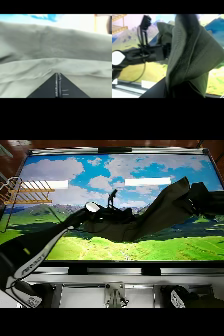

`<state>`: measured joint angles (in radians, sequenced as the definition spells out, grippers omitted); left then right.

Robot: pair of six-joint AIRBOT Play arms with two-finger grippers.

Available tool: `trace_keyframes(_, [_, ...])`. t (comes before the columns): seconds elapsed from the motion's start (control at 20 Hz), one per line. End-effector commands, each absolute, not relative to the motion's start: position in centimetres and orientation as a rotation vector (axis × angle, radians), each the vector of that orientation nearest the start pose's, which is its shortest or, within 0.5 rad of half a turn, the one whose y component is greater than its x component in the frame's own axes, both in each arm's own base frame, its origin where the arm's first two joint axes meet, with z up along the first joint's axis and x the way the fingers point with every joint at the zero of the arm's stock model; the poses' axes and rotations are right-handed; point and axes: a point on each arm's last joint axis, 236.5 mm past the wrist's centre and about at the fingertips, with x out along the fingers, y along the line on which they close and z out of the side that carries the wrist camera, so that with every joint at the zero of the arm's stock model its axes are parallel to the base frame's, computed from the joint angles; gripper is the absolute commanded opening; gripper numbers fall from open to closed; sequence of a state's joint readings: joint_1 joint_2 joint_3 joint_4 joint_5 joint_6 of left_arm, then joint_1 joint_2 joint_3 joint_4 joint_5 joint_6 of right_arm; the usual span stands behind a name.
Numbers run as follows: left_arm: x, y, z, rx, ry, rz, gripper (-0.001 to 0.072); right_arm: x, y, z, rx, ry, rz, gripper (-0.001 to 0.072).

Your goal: Fold the shirts.

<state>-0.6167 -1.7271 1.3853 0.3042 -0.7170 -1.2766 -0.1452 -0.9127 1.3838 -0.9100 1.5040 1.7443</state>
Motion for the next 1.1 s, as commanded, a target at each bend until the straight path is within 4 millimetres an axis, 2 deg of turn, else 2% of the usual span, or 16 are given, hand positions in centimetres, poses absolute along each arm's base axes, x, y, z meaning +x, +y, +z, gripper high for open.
trace_keyframes(0.0, [40.8, -35.5, 6.6, -0.601, 1.009, -0.754, 0.0029, 31.8, 12.0, 22.6, 0.542, 0.983, 0.392, 0.0067])
trace_keyframes(0.15, [43.6, -24.6, 12.6, -0.540, 0.868, -0.625, 0.0030, 35.0, 18.4, 20.9, 0.515, 0.980, 0.531, 0.0068])
trace_keyframes(0.25, [44.4, -17.9, 17.2, -0.562, 0.752, -0.537, 0.0030, 36.9, 23.6, 18.6, 0.506, 0.986, 0.603, 0.0068])
trace_keyframes(0.35, [44.0, -12.2, 21.1, -0.576, 0.649, -0.454, 0.0030, 38.0, 29.0, 15.2, 0.521, 1.025, 0.662, 0.0068])
trace_keyframes(0.45, [42.4, -8.3, 23.9, -0.575, 0.586, -0.396, 0.0030, 39.4, 33.1, 10.8, 0.550, 1.062, 0.664, 0.0068])
trace_keyframes(0.55, [40.1, -6.6, 25.6, -0.558, 0.566, -0.379, 0.0030, 41.0, 36.0, 6.1, 0.620, 1.099, 0.636, 0.0069])
trace_keyframes(0.65, [37.8, -6.5, 26.9, -0.533, 0.563, -0.389, 0.0031, 41.6, 38.5, 2.8, 0.726, 1.141, 0.633, 0.0068])
trace_keyframes(0.75, [36.5, -6.8, 27.8, -0.511, 0.549, -0.399, 0.0030, 41.5, 40.1, 0.2, 0.813, 1.199, 0.623, 0.0070])
trace_keyframes(0.8, [36.2, -6.8, 28.2, -0.508, 0.536, -0.399, 0.0031, 41.3, 40.4, -0.7, 0.837, 1.229, 0.617, 0.0159])
trace_keyframes(0.85, [36.2, -6.8, 28.4, -0.506, 0.532, -0.397, 0.0031, 41.1, 40.3, -1.2, 0.843, 1.251, 0.617, 0.0419])
trace_keyframes(0.9, [36.3, -6.7, 28.2, -0.508, 0.534, -0.394, 0.0031, 40.9, 40.0, -1.0, 0.827, 1.261, 0.637, 0.0550])
trace_keyframes(1.0, [36.4, -6.6, 28.1, -0.508, 0.539, -0.391, 0.0031, 40.0, 37.7, -0.2, 0.749, 1.304, 0.696, 0.0550])
trace_keyframes(1.05, [36.4, -6.6, 28.1, -0.507, 0.538, -0.392, 0.0031, 39.5, 35.3, 0.0, 0.668, 1.336, 0.704, 0.0550])
